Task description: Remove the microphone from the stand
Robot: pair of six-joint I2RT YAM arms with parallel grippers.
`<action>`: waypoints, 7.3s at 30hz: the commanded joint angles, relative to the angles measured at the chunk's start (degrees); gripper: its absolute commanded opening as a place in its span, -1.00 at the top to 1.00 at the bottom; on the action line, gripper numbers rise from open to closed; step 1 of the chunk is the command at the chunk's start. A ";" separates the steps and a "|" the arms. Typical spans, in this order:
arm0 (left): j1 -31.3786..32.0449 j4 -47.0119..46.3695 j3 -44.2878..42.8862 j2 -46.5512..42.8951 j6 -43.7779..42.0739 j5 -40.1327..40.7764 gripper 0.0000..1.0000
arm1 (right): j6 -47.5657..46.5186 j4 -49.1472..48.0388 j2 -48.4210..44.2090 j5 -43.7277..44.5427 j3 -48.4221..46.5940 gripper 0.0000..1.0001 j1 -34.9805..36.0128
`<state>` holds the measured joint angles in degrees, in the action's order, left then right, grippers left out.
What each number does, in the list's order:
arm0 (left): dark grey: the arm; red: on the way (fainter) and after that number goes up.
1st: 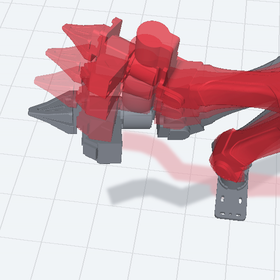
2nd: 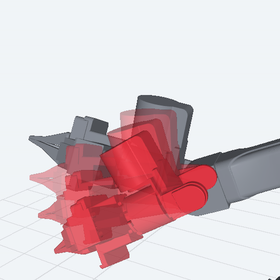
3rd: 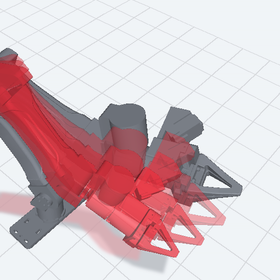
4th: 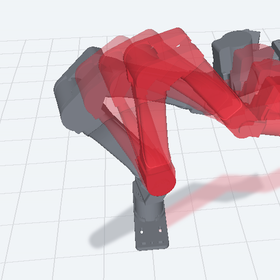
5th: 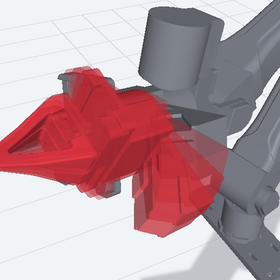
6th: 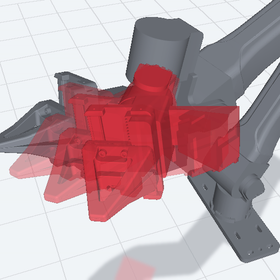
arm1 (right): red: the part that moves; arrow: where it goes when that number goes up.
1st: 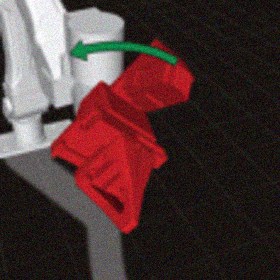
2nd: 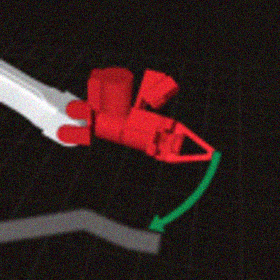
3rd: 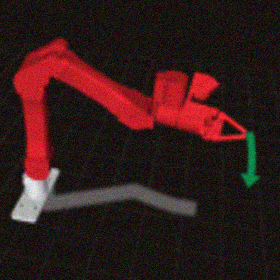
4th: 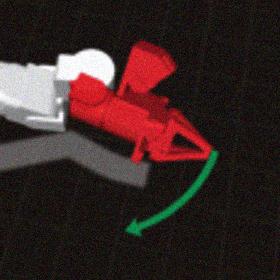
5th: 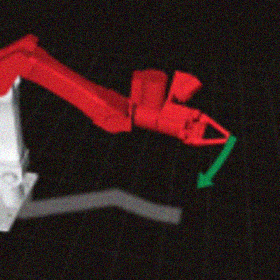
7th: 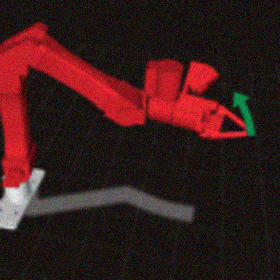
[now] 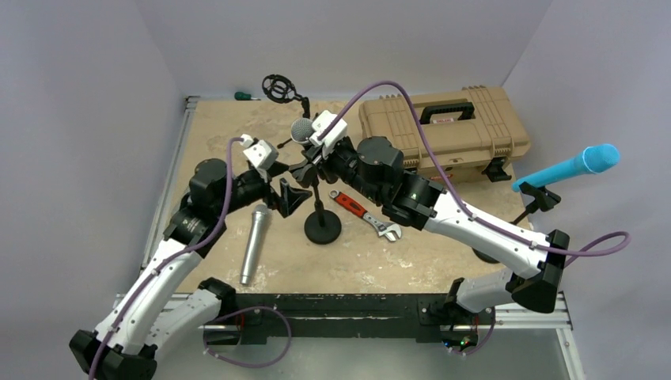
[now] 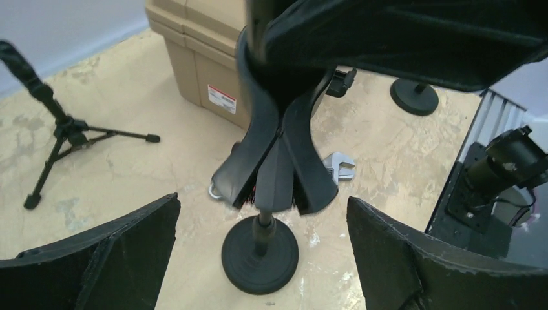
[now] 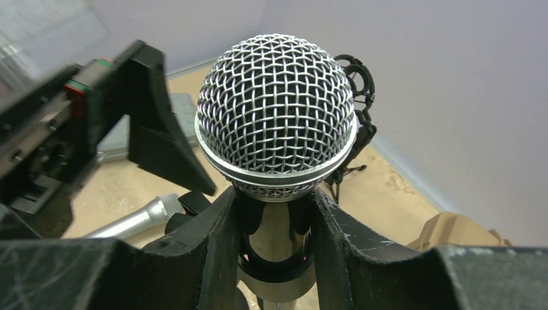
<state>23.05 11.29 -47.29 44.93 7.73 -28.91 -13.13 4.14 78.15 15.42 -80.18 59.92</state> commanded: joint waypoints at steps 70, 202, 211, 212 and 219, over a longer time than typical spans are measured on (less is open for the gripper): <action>4.02 -7.77 -0.26 4.16 -8.68 11.06 1.00 | 14.78 11.66 -18.66 19.76 -4.33 1.00 -0.49; -0.91 -11.42 -2.05 -9.67 -9.32 34.82 -0.77 | 56.63 -5.70 11.88 -18.33 13.44 -0.31 -10.35; -0.90 -11.45 -2.02 -8.39 -8.93 34.82 -0.77 | 55.97 -8.36 15.88 -18.74 16.96 -0.29 -10.44; -0.90 -11.41 -2.02 -8.10 -8.82 34.80 -0.76 | 55.52 -8.28 16.46 -18.94 16.58 -0.30 -10.44; -0.91 -11.41 -2.25 -5.13 -5.75 33.90 -0.77 | 50.92 -6.81 15.01 -20.56 13.65 -0.56 -10.43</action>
<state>22.50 1.80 -49.69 38.17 -0.80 5.37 44.84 -12.60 92.88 -5.34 -65.80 49.74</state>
